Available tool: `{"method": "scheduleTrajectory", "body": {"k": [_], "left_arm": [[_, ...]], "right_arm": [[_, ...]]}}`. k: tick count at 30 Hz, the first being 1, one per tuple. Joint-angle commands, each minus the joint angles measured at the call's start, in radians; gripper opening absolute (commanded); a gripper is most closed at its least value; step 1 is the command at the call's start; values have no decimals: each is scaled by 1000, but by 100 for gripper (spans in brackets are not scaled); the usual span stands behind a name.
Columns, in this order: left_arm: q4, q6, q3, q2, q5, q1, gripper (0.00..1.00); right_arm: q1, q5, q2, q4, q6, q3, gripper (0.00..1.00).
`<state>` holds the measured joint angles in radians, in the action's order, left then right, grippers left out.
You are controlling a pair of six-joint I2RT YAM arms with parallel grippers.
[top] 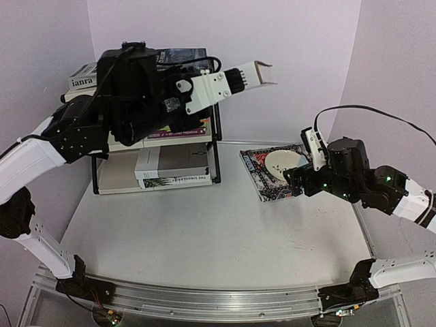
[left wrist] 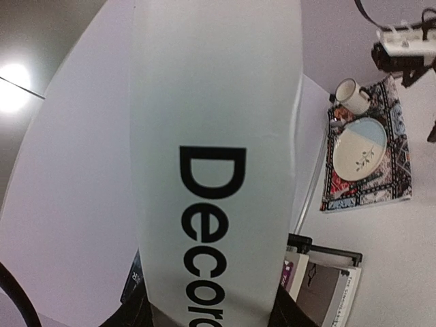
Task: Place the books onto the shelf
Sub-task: Pick up the book at the center of the board, then place the book in the book pile on the shelf.
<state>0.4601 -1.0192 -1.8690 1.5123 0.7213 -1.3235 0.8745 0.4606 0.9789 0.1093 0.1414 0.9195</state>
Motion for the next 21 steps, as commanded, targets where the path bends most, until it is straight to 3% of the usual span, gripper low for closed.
{"method": "scheduleTrajectory", "body": {"k": [1,8,21], "left_arm": [[-296,-42,0,-130,-111,-2,8],[-604,-178,135,-228,-146,-3,2],[-649,-585,65,-210,-44,1,0]], "right_arm": [[-5,22,14,-40,-15,-4,98],[-4,8,21,-56,-19,-7,98],[-4,-49,19,-89,-16,-3,98]]}}
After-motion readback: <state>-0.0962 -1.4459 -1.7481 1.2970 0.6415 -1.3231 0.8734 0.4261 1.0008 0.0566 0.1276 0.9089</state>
